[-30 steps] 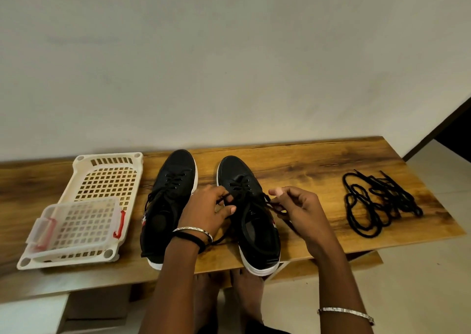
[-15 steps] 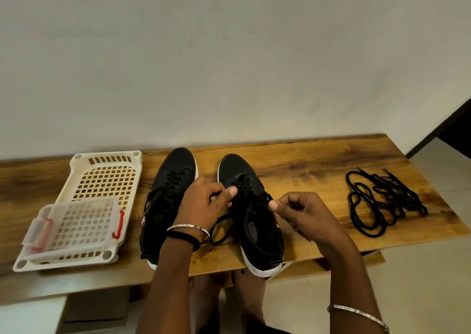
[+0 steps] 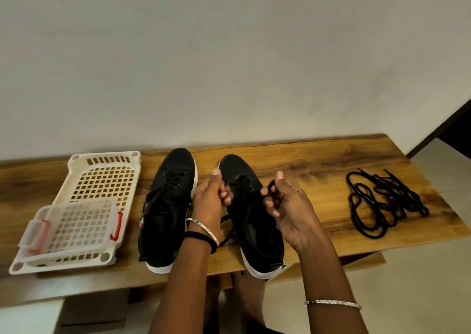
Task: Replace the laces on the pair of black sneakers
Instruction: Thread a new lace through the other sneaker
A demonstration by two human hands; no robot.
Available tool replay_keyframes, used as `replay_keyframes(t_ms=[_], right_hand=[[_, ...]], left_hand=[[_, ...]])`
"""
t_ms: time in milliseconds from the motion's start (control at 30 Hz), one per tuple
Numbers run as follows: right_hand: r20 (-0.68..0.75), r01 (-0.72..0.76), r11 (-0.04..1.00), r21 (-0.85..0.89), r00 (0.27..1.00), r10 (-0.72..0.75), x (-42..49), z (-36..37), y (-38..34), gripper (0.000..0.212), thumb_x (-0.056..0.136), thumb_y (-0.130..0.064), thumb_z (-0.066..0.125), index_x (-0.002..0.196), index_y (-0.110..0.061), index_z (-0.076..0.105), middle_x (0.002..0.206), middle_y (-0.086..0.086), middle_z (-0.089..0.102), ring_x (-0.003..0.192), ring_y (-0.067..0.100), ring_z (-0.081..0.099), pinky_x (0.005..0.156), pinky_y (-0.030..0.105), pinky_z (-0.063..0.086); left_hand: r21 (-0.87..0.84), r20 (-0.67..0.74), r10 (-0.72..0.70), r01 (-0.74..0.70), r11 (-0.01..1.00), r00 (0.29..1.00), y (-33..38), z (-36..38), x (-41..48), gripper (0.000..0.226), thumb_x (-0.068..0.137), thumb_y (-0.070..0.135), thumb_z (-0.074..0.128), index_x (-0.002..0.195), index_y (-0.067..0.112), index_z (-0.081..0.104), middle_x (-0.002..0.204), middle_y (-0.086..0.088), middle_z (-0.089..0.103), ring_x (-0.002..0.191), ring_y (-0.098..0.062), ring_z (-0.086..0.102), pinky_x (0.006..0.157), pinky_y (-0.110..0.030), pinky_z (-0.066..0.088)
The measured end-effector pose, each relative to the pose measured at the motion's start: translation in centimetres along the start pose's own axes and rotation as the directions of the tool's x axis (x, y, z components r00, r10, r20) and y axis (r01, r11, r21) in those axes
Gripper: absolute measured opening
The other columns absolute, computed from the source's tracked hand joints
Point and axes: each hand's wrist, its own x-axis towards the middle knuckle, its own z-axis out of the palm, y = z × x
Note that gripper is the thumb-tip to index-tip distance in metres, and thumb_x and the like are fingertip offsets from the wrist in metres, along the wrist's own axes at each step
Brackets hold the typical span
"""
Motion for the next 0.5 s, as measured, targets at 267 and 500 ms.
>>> replay_keyframes(t_ms=[267, 500], right_hand=[[-0.087, -0.003, 1.000, 0.019, 0.996, 0.005, 0.2, 0.3, 0.8, 0.033, 0.105, -0.033, 0.048, 0.077, -0.017, 0.046, 0.061, 0.001, 0.048, 0.048, 0.009, 0.033, 0.039, 0.020, 0.021], [-0.118, 0.113, 0.965, -0.238, 0.982, -0.145, -0.3, 0.2, 0.7, 0.029, 0.099, -0.035, 0.062, 0.084, -0.011, 0.057, 0.069, 0.001, 0.062, 0.050, 0.010, 0.045, 0.043, 0.022, 0.032]], left_hand=[[0.272, 0.016, 0.194, -0.191, 0.943, 0.981, -1.0, 0.2, 0.7, 0.041, 0.103, 0.038, 0.045, 0.067, 0.019, 0.040, 0.054, 0.009, 0.034, 0.048, -0.008, 0.030, 0.050, -0.028, 0.029], [0.346, 0.145, 0.196, -0.236, 0.908, 0.970, -0.5, -1.1, 0.7, 0.049, 0.097, 0.044, 0.048, 0.065, 0.009, 0.058, 0.061, 0.000, 0.059, 0.061, -0.018, 0.059, 0.066, -0.034, 0.051]])
